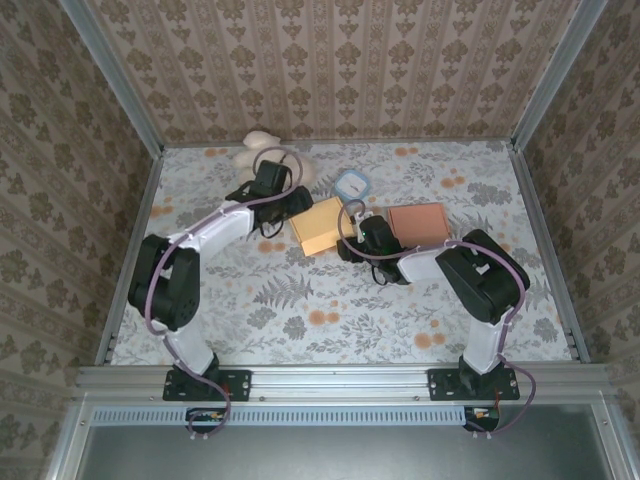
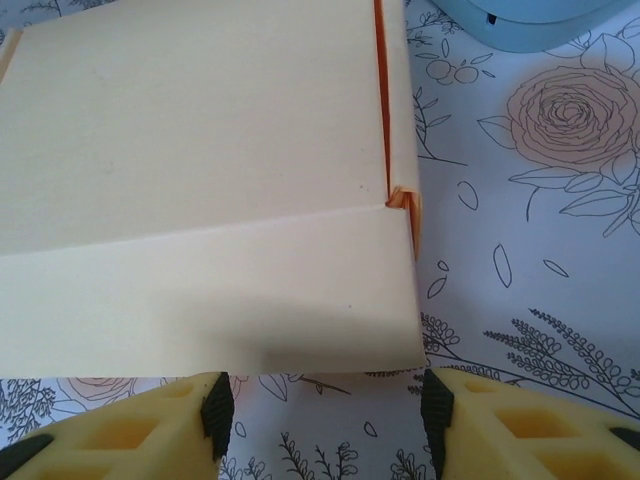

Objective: Fold the paper box

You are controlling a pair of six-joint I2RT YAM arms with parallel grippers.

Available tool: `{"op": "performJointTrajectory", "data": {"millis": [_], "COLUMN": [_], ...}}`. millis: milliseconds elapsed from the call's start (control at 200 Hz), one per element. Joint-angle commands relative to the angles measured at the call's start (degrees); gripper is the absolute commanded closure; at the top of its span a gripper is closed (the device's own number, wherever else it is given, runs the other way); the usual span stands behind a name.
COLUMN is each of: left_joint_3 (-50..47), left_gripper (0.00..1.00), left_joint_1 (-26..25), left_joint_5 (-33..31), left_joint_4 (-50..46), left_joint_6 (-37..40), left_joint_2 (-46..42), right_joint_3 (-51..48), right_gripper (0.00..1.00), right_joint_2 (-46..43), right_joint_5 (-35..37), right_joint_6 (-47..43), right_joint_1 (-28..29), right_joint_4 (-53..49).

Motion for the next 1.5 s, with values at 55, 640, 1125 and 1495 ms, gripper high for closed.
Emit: {"op": "performJointTrajectory", "data": {"millis": [55,640,1125,1495], "left_joint_3": [1.81,2.45,-6.52,-4.08], "left_gripper": [0.32,0.36,0.38,0.41], "left_joint_1": [5.98,6.08,-1.82,-6.64], "left_joint_5": [13.71,21.79,29.12,30.46], "left_joint_4": [12.76,27.31,45.45,49.69], "left_joint_6": [9.65,11.28,-6.48,-13.58], "left_joint_2": [8.49,18.94,23.61,24.34], "right_joint_3": [-1.77,9.51,9.43,5.21], "right_gripper": [0.48,0.73,0.81,0.81], "right_joint_2": [-4.85,4.32,9.15,7.01], "right_joint_5": [-1.18,-7.54,-21.16,-17.51], "right_joint_6": [5.91,18.33,23.13,27.58], "right_joint_1": [-0.37,-2.47,-0.49,3.37], "right_joint_4": [-5.76,-11.21,12.31,24.7]}}
